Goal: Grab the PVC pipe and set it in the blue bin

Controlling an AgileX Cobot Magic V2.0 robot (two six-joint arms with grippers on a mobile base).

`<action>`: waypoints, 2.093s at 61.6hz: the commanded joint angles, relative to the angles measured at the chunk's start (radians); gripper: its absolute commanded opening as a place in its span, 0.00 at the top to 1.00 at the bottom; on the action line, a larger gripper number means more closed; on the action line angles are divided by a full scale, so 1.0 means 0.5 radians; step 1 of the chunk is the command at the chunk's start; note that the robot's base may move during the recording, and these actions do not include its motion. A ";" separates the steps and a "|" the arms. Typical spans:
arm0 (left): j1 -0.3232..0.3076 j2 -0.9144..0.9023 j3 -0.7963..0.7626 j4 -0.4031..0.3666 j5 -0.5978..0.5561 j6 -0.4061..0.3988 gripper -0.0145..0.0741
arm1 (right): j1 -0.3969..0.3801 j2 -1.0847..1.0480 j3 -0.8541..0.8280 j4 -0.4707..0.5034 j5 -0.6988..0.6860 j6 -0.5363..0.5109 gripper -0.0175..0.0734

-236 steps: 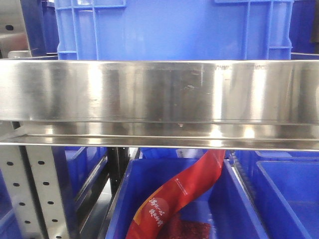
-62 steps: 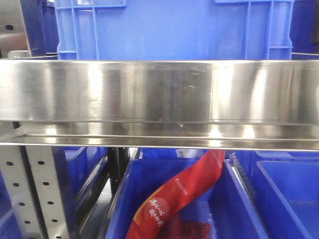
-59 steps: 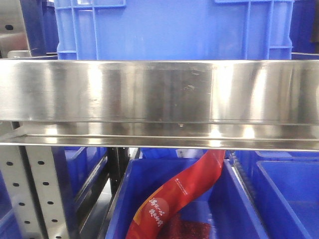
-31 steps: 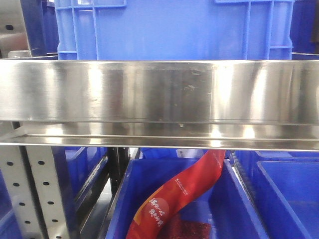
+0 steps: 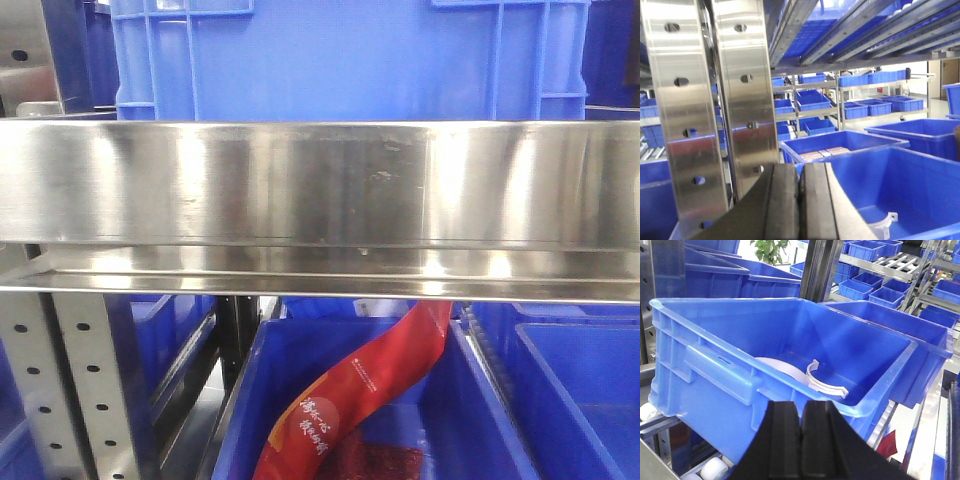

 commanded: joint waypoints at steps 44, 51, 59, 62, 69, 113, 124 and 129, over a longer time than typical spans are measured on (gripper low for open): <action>0.003 -0.047 0.008 -0.057 -0.023 -0.015 0.96 | -0.011 -0.014 0.002 -0.009 -0.026 0.002 0.99; 0.003 -0.059 0.008 -0.057 -0.018 -0.046 0.96 | -0.011 -0.014 0.002 -0.009 -0.026 0.002 0.99; 0.003 -0.080 0.008 0.034 0.007 -0.210 0.96 | -0.011 -0.014 0.002 -0.009 -0.026 0.002 0.99; 0.003 -0.090 0.008 0.052 0.028 -0.227 0.96 | -0.011 -0.014 0.002 -0.009 -0.026 0.002 0.99; 0.003 -0.126 0.008 0.068 0.077 -0.227 0.96 | -0.011 -0.014 0.002 -0.009 -0.026 0.002 0.99; 0.003 -0.505 0.012 0.549 0.320 -0.802 0.96 | -0.011 -0.014 0.002 -0.009 -0.026 0.002 0.99; 0.003 -0.604 0.012 0.780 0.387 -1.036 0.96 | -0.011 -0.014 0.002 -0.009 -0.026 0.002 0.99; 0.003 -0.643 0.012 0.915 0.445 -1.161 0.96 | -0.011 -0.014 0.002 -0.009 -0.026 0.002 0.99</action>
